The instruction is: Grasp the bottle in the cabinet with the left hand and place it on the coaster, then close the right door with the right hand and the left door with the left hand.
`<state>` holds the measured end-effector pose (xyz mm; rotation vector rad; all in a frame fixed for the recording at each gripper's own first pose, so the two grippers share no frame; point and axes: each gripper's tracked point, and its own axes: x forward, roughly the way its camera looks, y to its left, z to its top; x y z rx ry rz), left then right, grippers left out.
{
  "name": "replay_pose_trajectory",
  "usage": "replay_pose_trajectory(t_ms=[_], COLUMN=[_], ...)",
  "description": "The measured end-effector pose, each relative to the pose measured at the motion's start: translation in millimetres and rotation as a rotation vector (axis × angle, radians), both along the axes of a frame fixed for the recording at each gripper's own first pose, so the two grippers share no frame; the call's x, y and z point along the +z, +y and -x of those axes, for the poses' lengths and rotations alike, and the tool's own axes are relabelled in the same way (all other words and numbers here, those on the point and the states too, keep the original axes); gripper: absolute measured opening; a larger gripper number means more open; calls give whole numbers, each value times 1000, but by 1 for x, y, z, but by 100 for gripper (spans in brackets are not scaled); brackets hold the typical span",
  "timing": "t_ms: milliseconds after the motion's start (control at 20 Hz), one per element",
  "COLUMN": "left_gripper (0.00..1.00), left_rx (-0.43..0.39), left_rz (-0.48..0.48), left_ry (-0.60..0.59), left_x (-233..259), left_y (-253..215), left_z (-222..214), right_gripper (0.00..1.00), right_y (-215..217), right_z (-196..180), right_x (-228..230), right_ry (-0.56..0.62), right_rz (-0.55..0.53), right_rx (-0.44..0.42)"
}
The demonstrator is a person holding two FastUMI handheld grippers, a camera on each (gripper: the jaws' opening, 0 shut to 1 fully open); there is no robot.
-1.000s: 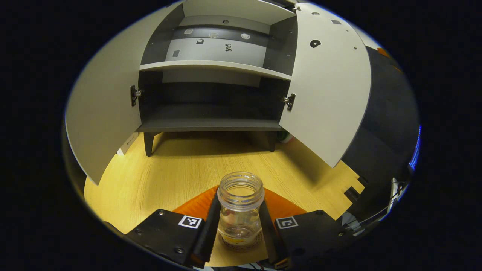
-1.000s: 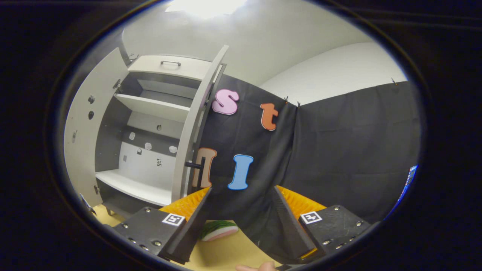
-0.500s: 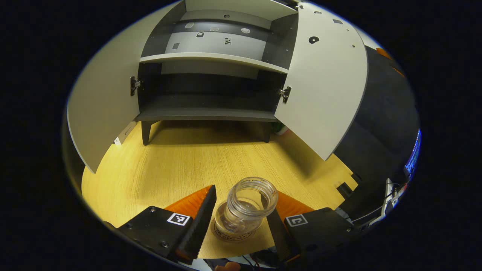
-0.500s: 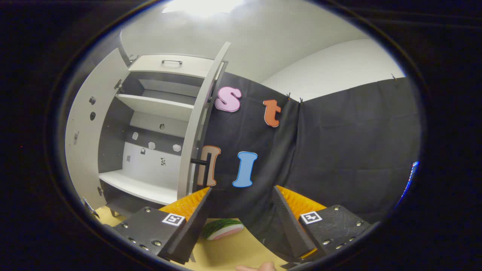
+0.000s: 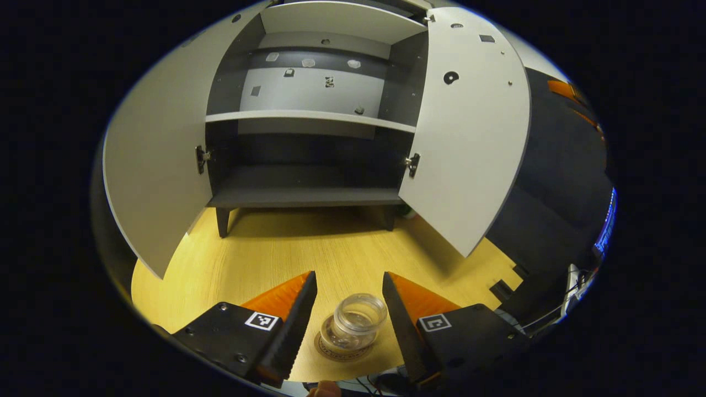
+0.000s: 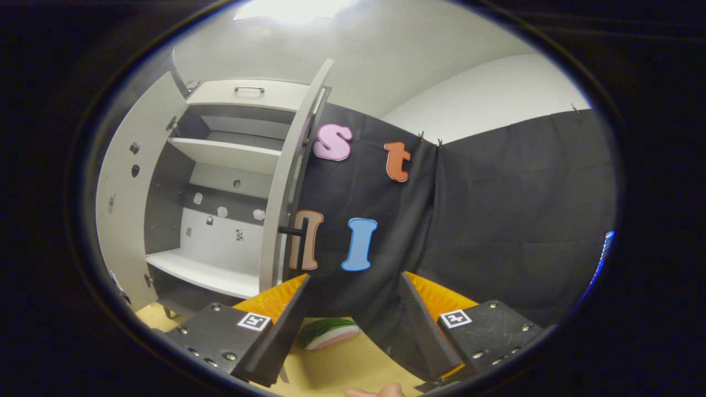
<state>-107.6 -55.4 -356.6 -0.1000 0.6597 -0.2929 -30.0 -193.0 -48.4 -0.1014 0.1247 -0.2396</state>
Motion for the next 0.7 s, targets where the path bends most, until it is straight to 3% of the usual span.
replay_pose_trajectory(t_ms=[300, 700], left_gripper=[77, 77], left_rx=[15, 100], left_rz=[-4, 15], left_ry=[-144, -387], left_x=[68, 191], left_y=[5, 26], left_z=[-24, -63], right_gripper=[96, 94], right_y=[2, 6], right_z=[-2, -9], right_x=[0, -5], right_ry=[-7, 0], right_rz=[-7, -18], right_rx=[2, 20])
